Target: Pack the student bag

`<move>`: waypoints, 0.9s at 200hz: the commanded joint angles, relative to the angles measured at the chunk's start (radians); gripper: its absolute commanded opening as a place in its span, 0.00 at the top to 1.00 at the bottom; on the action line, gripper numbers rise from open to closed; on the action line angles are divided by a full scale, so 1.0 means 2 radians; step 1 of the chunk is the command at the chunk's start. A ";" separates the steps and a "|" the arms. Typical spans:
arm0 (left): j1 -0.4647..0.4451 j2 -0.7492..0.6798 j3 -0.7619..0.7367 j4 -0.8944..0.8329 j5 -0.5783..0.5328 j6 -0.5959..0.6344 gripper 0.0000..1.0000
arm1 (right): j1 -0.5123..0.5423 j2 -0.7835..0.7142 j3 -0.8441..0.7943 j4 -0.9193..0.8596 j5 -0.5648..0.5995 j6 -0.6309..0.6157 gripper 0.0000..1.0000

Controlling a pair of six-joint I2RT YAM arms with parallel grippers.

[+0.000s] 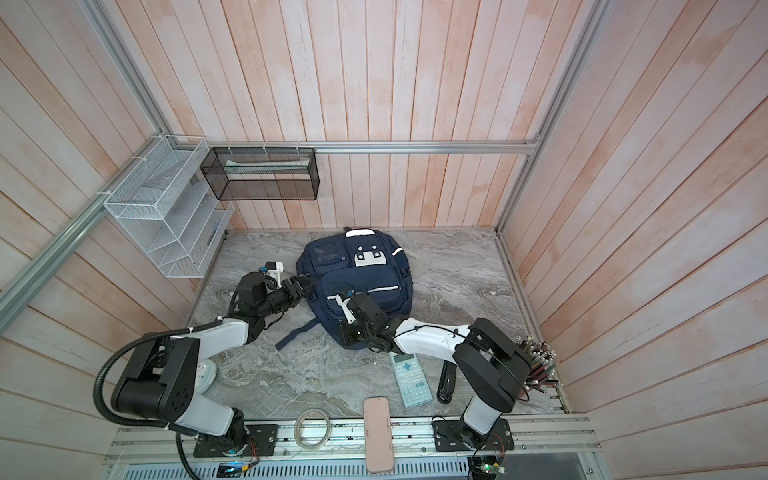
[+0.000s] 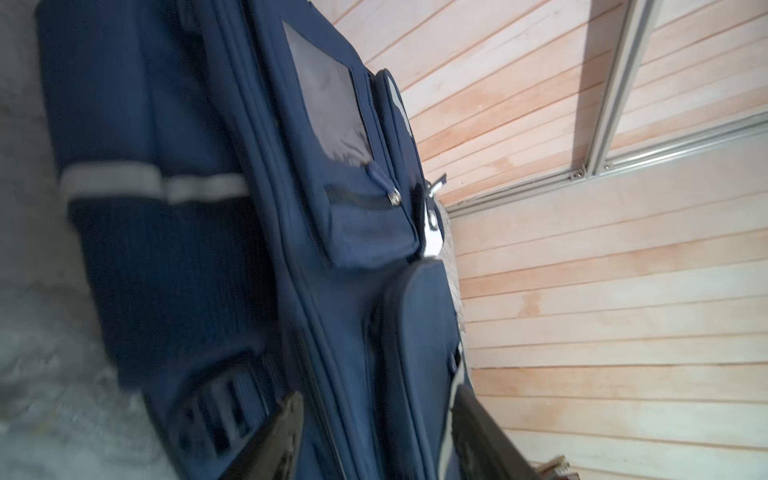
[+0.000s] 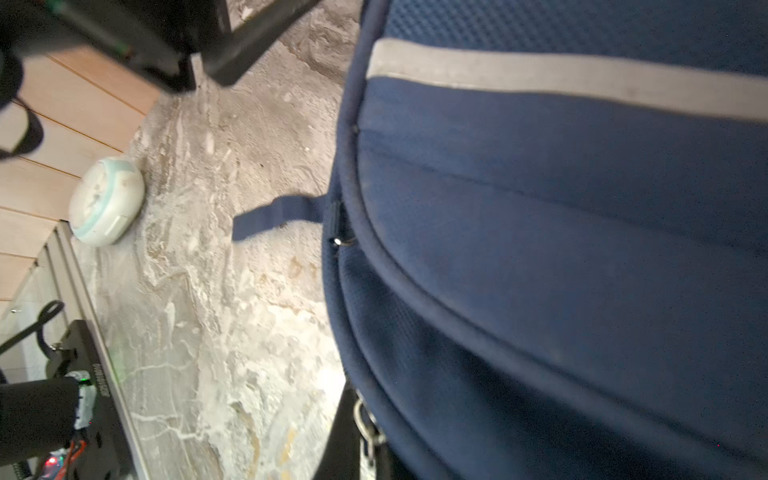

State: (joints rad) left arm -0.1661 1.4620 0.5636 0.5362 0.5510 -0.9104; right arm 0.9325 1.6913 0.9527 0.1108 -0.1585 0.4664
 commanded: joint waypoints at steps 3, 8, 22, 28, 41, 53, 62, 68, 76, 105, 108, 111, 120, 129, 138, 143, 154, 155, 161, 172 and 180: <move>-0.018 -0.057 -0.077 0.010 -0.012 -0.022 0.41 | 0.008 0.027 0.037 0.042 -0.012 0.009 1.00; -0.027 -0.065 -0.087 0.010 -0.020 -0.026 0.41 | 0.009 0.030 0.040 0.045 -0.013 0.007 1.00; -0.056 -0.082 -0.106 0.016 -0.038 -0.034 0.41 | 0.013 0.034 0.044 0.047 -0.016 0.002 1.00; -0.067 -0.082 -0.110 0.030 -0.045 -0.039 0.41 | 0.014 0.036 0.045 0.044 -0.020 -0.001 1.00; -0.087 -0.073 -0.107 0.056 -0.054 -0.045 0.41 | 0.019 0.038 0.046 0.042 -0.024 -0.007 1.00; -0.097 -0.060 -0.091 0.056 -0.063 -0.040 0.41 | 0.024 0.037 0.043 0.041 -0.026 -0.014 1.00; -0.099 -0.049 -0.082 0.059 -0.063 -0.039 0.41 | 0.029 0.035 0.039 0.040 -0.027 -0.018 1.00; -0.100 -0.040 -0.075 0.062 -0.060 -0.038 0.41 | 0.031 0.032 0.037 0.040 -0.028 -0.020 1.00; -0.102 -0.030 -0.063 0.058 -0.058 -0.032 0.46 | 0.032 0.029 0.033 0.041 -0.030 -0.021 1.00; -0.103 0.003 -0.054 0.056 -0.047 -0.025 1.00 | 0.030 0.008 0.012 0.024 -0.003 -0.025 1.00; -0.103 0.003 -0.056 0.055 -0.046 -0.025 1.00 | 0.030 0.005 0.009 0.020 0.000 -0.026 1.00; -0.102 0.002 -0.056 0.052 -0.046 -0.024 1.00 | 0.028 0.001 0.006 0.014 0.004 -0.027 1.00; -0.097 -0.003 -0.058 0.041 -0.041 -0.019 1.00 | 0.022 -0.012 -0.006 -0.001 0.017 -0.027 1.00; -0.091 -0.011 -0.061 0.029 -0.036 -0.016 1.00 | 0.011 -0.026 -0.024 -0.014 0.024 -0.027 1.00; -0.082 -0.022 -0.065 0.021 -0.026 -0.014 1.00 | -0.004 -0.042 -0.048 -0.020 0.026 -0.028 1.00; -0.076 -0.028 -0.068 0.019 -0.020 -0.014 1.00 | -0.013 -0.050 -0.062 -0.025 0.026 -0.028 1.00; -0.062 -0.042 -0.075 0.013 -0.001 -0.015 1.00 | -0.040 -0.067 -0.091 -0.033 0.026 -0.032 1.00; -0.060 -0.043 -0.076 0.013 0.001 -0.015 1.00 | -0.042 -0.068 -0.093 -0.034 0.025 -0.032 1.00; -0.050 -0.050 -0.078 0.008 0.011 -0.014 1.00 | -0.057 -0.077 -0.108 -0.038 0.025 -0.035 1.00; -0.035 -0.062 -0.080 -0.009 0.026 -0.008 1.00 | -0.087 -0.093 -0.126 -0.044 0.022 -0.042 1.00; -0.026 -0.069 -0.082 -0.020 0.035 -0.003 1.00 | -0.112 -0.102 -0.138 -0.043 0.017 -0.044 1.00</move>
State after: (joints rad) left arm -0.2893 1.3834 0.4202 0.5426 0.5743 -0.9718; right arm 0.8322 1.5368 0.7559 0.1265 -0.1585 0.4118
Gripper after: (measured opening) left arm 0.087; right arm 0.062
